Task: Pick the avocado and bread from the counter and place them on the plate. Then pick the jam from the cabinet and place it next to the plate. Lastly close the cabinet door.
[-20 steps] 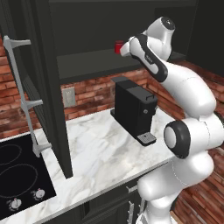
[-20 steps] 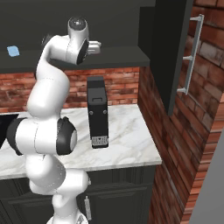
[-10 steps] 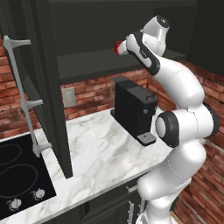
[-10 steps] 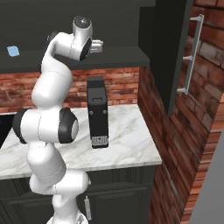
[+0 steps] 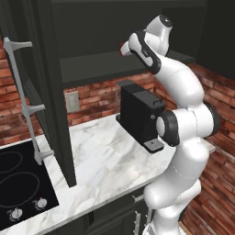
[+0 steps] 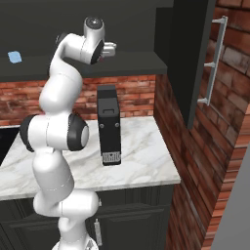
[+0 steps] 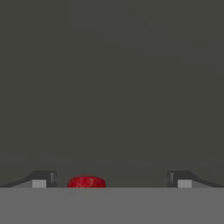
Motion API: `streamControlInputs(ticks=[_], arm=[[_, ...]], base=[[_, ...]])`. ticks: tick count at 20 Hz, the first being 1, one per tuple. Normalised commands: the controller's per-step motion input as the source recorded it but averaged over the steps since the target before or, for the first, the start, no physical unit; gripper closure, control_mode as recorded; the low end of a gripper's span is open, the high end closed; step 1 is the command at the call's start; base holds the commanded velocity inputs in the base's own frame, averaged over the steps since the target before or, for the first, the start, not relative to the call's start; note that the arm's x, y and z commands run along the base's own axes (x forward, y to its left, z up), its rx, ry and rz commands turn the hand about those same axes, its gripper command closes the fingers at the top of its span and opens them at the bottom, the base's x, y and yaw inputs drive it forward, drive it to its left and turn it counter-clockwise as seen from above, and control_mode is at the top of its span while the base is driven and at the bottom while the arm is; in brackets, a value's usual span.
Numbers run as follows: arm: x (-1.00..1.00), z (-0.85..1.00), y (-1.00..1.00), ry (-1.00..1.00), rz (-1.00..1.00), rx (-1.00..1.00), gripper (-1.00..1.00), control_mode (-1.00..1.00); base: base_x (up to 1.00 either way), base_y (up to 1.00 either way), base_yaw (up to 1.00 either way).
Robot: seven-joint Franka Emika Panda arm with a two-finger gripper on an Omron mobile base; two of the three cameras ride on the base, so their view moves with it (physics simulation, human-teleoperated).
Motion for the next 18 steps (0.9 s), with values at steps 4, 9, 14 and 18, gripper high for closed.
streamControlInputs(ticks=[4,9,14,18], arm=[[0.12,0.00,0.11,0.00,0.00,-0.03,-1.00,-1.00],[0.14,0.00,0.00,0.00,0.00,0.00,-1.00,-1.00],[0.22,0.00,0.00,0.00,0.00,0.00,-1.00,-1.00],[0.22,0.00,0.00,0.00,0.00,0.00,-1.00,-1.00]], base=[[0.00,0.00,0.00],[0.00,0.00,0.00],[0.00,0.00,0.00],[0.00,0.00,0.00]])
